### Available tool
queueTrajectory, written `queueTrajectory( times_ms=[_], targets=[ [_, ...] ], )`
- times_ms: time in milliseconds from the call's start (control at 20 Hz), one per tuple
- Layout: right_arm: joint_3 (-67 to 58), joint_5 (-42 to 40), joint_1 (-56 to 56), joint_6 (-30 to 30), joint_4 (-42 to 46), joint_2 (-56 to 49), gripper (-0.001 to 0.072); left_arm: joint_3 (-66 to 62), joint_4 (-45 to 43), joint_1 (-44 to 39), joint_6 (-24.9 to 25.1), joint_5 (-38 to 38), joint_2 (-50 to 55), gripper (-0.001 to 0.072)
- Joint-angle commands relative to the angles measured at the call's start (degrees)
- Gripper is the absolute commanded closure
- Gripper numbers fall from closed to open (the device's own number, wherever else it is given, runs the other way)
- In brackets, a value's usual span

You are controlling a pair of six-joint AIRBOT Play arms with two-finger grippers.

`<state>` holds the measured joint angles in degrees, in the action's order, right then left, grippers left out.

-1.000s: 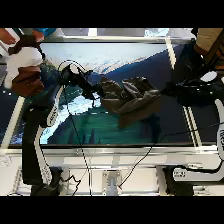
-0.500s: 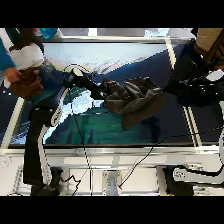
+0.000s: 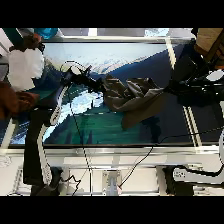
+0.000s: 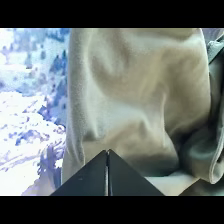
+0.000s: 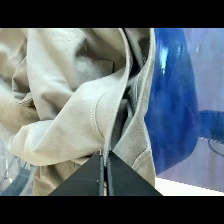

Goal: Fold the shirts.

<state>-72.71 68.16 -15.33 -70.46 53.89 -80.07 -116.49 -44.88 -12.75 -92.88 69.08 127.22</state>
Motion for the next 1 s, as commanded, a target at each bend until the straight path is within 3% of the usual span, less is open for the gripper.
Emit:
queueTrajectory(
  times_ms=[0, 100, 150, 200, 250, 450, 550, 750, 950],
  targets=[
    [-0.04, -0.04, -0.02, 0.02, -0.07, 0.17, 0.0687, -0.15, -1.03, -0.46, 0.35, -0.55, 0.02, 0.0697],
    [-0.04, -0.07, -0.04, 0.04, -0.02, 0.46, 0.0688, -0.15, -1.07, -0.46, 0.31, -0.96, 0.02, 0.0696],
    [-0.04, -0.04, -0.04, 0.07, 0.04, 0.57, 0.0687, -0.17, -1.07, -0.42, 0.31, -1.42, 0.02, 0.0647],
    [-0.04, -0.07, -0.04, 0.04, 0.35, 0.72, 0.0688, -0.20, -0.92, -0.24, 0.31, -2.45, -0.02, 0.0416],
    [-0.04, -0.07, -0.04, 0.04, 0.87, 0.85, 0.0687, -0.20, 0.35, 0.07, 0.35, -3.98, -0.02, 0.0249],
    [-0.04, -0.11, -0.04, 0.02, 3.13, 0.85, 0.0687, -0.24, 10.12, 2.03, 4.04, -11.76, -0.02, 0.0227],
    [-0.04, -0.24, -0.04, 0.02, 3.10, 0.85, 0.0686, -0.22, 5.84, 2.73, 1.49, -13.55, -0.02, 0.0233],
    [-0.04, -2.27, -0.04, -0.22, 2.84, 0.85, 0.0687, -0.22, -3.10, 2.89, 1.27, -10.23, -0.02, 0.0232],
    [-0.04, -3.02, -0.04, -0.22, 1.36, 0.85, 0.0686, -0.17, -4.31, 2.86, 2.75, -8.26, 0.04, 0.0253]
  ],
)
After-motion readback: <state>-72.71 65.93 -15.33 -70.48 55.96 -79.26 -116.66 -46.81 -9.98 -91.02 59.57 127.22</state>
